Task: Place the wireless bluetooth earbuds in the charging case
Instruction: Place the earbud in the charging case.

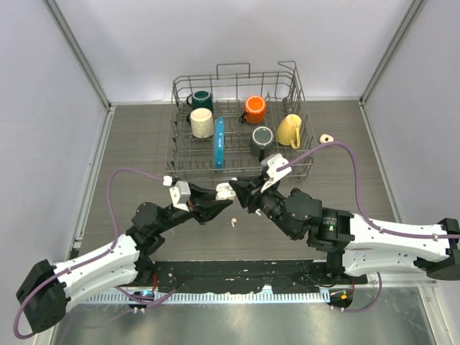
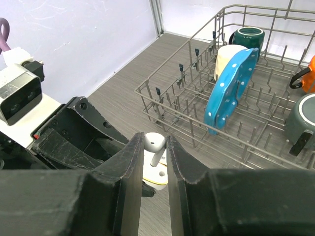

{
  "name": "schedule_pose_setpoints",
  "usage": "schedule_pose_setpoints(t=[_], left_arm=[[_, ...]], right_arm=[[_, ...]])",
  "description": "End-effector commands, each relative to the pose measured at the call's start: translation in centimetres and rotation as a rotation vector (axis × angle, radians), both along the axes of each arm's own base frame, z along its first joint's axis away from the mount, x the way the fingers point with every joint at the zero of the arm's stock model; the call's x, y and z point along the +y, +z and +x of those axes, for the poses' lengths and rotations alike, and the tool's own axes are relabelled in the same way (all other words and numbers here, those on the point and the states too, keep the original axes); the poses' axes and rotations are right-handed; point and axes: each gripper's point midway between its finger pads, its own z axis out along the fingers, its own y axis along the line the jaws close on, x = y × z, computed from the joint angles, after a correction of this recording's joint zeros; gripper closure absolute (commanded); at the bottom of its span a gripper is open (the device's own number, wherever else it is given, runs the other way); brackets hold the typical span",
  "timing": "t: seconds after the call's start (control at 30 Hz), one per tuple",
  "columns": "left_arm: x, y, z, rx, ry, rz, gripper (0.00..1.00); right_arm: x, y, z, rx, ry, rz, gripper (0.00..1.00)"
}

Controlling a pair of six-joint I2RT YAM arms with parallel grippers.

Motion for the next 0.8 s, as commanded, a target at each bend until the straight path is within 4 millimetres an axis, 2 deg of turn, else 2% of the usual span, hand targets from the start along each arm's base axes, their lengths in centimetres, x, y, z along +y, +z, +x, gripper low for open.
schedule_pose_setpoints(t=[0.0, 0.77], left_arm=[[0.0, 3.9, -0.2, -0.084, 0.000, -0.080, 1.00], [0.1, 4.7, -0.4, -0.106, -0.008, -0.106, 1.00]], right_arm=[[0.0, 0.8, 0.3, -0.009, -0.037, 0.047, 0.99], [1.0, -2.8, 0.4, 0.026, -0.035, -0.016, 0.99]])
